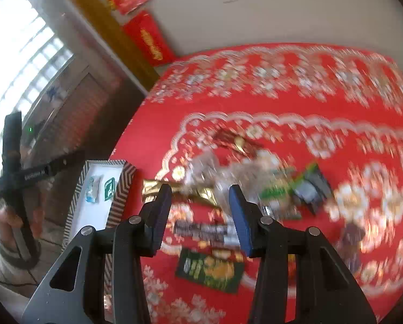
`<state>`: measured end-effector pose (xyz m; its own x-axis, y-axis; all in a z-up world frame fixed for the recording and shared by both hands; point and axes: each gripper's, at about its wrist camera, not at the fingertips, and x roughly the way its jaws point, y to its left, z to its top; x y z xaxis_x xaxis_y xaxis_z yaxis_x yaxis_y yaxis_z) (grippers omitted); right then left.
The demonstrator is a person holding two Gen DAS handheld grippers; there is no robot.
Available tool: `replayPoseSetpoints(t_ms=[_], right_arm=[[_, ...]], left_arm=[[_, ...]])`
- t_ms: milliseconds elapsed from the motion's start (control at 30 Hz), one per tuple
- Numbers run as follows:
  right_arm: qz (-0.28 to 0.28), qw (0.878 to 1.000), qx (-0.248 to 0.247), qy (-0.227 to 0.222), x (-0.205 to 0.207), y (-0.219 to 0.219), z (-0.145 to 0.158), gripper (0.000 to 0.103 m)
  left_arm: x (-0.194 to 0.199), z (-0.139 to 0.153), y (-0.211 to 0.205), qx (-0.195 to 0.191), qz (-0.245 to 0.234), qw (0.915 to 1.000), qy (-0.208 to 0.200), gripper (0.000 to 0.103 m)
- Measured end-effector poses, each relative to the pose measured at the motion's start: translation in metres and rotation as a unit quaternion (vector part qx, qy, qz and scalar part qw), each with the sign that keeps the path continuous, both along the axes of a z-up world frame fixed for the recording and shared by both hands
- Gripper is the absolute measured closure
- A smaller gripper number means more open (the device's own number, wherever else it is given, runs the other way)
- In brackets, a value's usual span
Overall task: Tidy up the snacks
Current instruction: 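Move both tools back over the snacks on the table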
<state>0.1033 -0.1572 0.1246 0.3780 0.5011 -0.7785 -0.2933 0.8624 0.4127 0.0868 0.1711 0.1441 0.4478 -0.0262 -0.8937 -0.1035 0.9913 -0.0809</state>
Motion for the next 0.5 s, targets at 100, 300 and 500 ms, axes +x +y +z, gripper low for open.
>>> replayPoseSetpoints(t_ms=[100,300,500], right_arm=[[-0.019,0.999,0.018,0.026,-0.010,-0.017,-0.012,0.059],[-0.029,0.998,0.061,0.011,-0.003,-0.030,-0.032,0.046],[-0.027,0.997,0.068,-0.029,-0.023,-0.034,-0.037,0.045]], left_arm=[[-0.008,-0.008,-0.010,-0.018,-0.016,0.9997,0.004,0.003],[-0.018,-0.027,-0.022,0.009,-0.042,0.9989,-0.020,0.003],[-0.039,-0.017,-0.018,-0.007,-0.048,0.9980,-0.040,0.003]])
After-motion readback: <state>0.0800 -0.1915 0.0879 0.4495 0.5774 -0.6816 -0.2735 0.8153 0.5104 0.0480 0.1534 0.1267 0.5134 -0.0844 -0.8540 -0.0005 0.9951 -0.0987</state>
